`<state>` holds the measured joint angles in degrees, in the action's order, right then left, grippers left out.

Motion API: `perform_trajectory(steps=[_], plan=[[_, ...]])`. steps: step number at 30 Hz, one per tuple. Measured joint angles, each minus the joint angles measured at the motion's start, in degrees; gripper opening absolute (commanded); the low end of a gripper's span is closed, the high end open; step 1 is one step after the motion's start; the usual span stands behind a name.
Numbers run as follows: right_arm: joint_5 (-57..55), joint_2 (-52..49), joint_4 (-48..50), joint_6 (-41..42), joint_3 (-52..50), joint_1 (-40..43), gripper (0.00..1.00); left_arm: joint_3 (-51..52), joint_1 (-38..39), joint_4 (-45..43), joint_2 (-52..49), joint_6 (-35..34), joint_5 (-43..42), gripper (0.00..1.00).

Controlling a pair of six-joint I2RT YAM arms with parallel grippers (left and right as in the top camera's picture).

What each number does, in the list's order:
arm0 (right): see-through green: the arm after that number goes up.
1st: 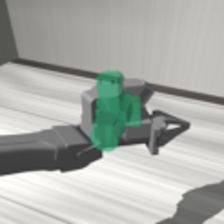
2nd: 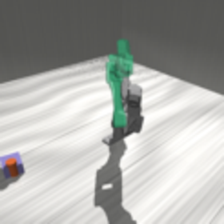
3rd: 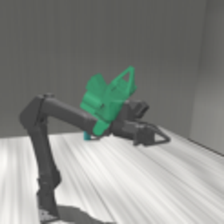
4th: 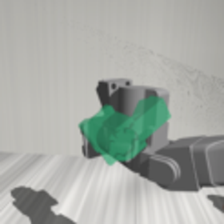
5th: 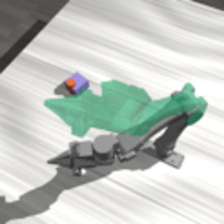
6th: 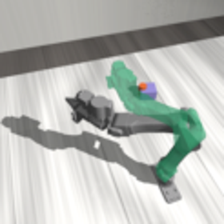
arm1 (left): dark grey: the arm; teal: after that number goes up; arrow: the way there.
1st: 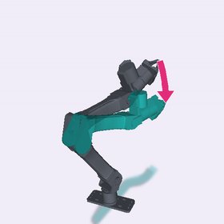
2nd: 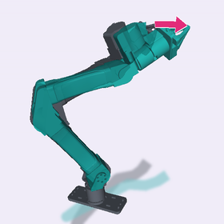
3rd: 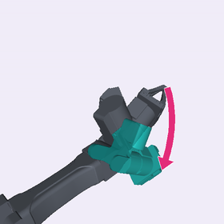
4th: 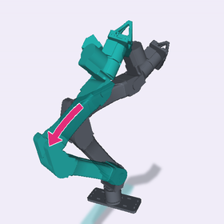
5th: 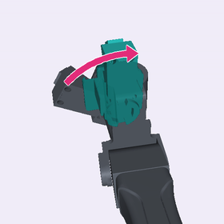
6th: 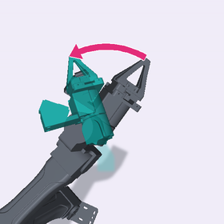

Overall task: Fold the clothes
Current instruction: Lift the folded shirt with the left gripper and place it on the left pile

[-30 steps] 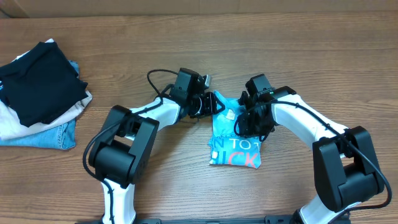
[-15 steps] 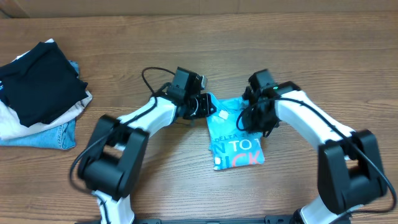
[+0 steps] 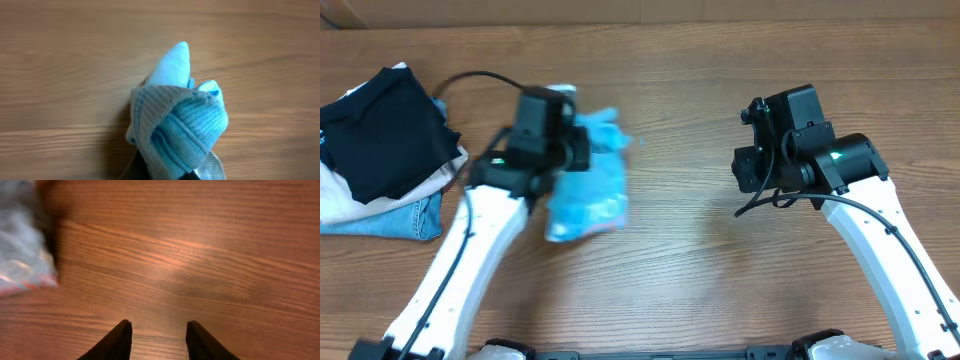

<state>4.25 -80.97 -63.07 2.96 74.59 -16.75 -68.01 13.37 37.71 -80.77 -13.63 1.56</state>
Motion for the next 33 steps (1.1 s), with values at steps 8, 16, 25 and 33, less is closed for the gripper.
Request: perform_trajectory(steps=[8, 16, 25, 33], plan=[[-0.24, -0.15, -0.96, 0.00, -0.02, 0.02, 0.39, -9.55, -12.17, 4.31, 1.29, 8.79, 7.54, 0.04], [-0.24, -0.15, -1.01, 0.00, -0.02, 0.00, 0.40, -14.14, -23.10, 0.76, 1.38, 10.91, 8.13, 0.04], [-0.24, -0.15, -1.88, 0.00, -0.02, 0.00, 0.40, -14.23, -31.39, -6.43, 1.03, 11.10, 8.15, 0.04], [-0.24, -0.15, -2.10, 0.00, -0.02, 0.02, 0.40, -14.45, -36.76, -12.63, -5.35, 11.21, 8.17, 0.04]])
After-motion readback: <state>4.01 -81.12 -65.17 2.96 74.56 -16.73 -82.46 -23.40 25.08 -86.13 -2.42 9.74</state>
